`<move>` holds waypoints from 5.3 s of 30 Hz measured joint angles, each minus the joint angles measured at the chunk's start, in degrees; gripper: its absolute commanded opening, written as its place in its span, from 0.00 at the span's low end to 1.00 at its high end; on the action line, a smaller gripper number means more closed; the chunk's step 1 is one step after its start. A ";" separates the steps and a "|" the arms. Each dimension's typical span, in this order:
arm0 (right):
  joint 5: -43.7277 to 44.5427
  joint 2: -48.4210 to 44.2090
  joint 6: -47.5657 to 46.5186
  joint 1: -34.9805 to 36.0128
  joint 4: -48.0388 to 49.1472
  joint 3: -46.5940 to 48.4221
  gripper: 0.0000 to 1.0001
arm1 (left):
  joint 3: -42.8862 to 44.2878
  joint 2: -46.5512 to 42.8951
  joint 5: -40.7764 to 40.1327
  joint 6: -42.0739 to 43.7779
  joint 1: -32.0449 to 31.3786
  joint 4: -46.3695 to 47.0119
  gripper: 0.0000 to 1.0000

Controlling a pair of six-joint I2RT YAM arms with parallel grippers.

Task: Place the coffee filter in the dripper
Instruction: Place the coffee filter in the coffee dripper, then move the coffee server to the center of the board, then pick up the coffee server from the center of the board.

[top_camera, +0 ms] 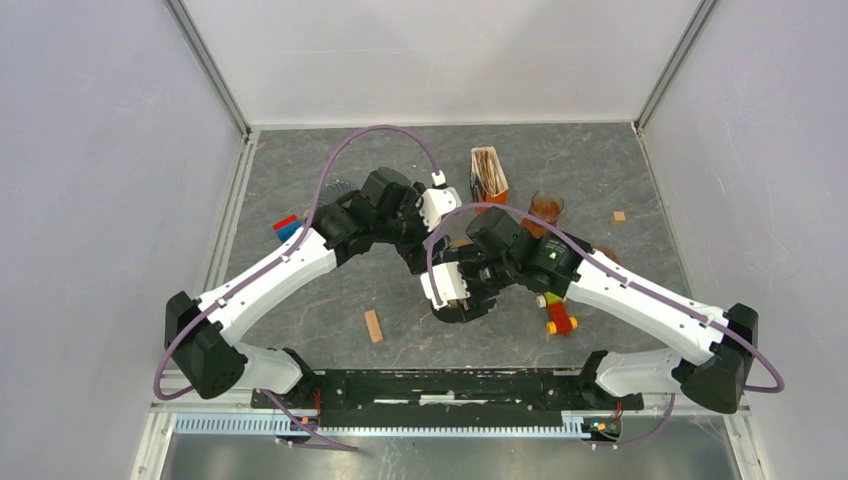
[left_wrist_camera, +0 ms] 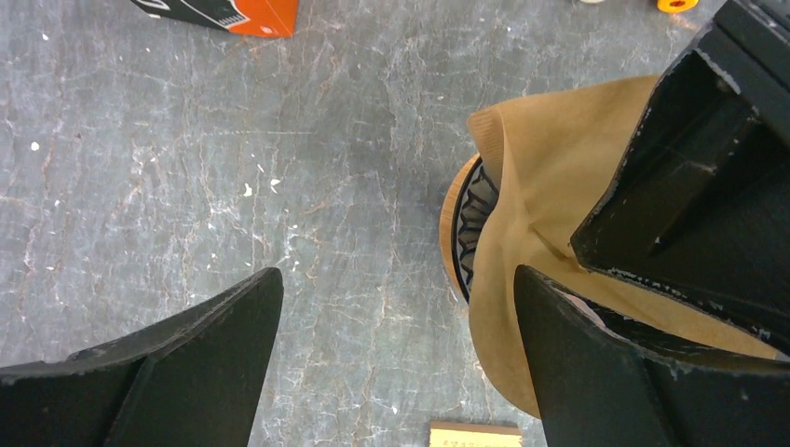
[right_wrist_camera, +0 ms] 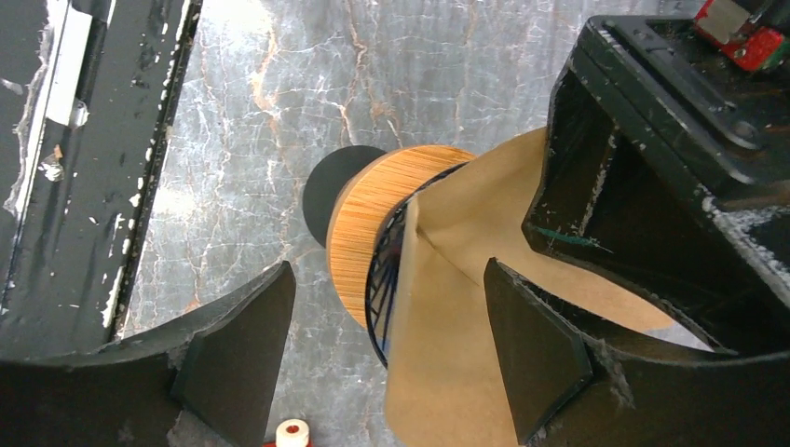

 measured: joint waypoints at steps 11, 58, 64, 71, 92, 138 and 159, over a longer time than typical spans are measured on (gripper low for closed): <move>1.14 -2.49 -0.09 -0.13 -0.15 0.83 0.82 | 3.34 0.11 1.20 -0.42 0.00 0.37 1.00; -31.39 -15.13 30.05 -32.44 50.90 -47.34 0.90 | -29.59 -12.63 32.68 -3.28 23.96 27.58 1.00; -32.17 -11.58 35.78 -29.62 68.02 -52.92 0.98 | -29.59 -10.45 32.68 -4.52 25.14 33.55 1.00; -30.18 -5.31 43.06 -26.01 87.67 -56.74 0.98 | -29.57 -9.62 32.72 -5.33 25.14 34.82 1.00; -25.70 9.49 51.87 -22.43 109.37 -56.24 0.87 | -28.33 -9.09 34.38 -5.64 25.14 35.01 1.00; -5.64 36.35 53.42 -21.46 98.03 -20.59 0.98 | -16.20 -12.92 -5.40 -18.03 28.72 16.79 1.00; -3.52 -5.44 31.23 -34.40 52.52 -25.75 0.92 | -12.55 -12.79 -7.48 -17.29 29.62 15.98 1.00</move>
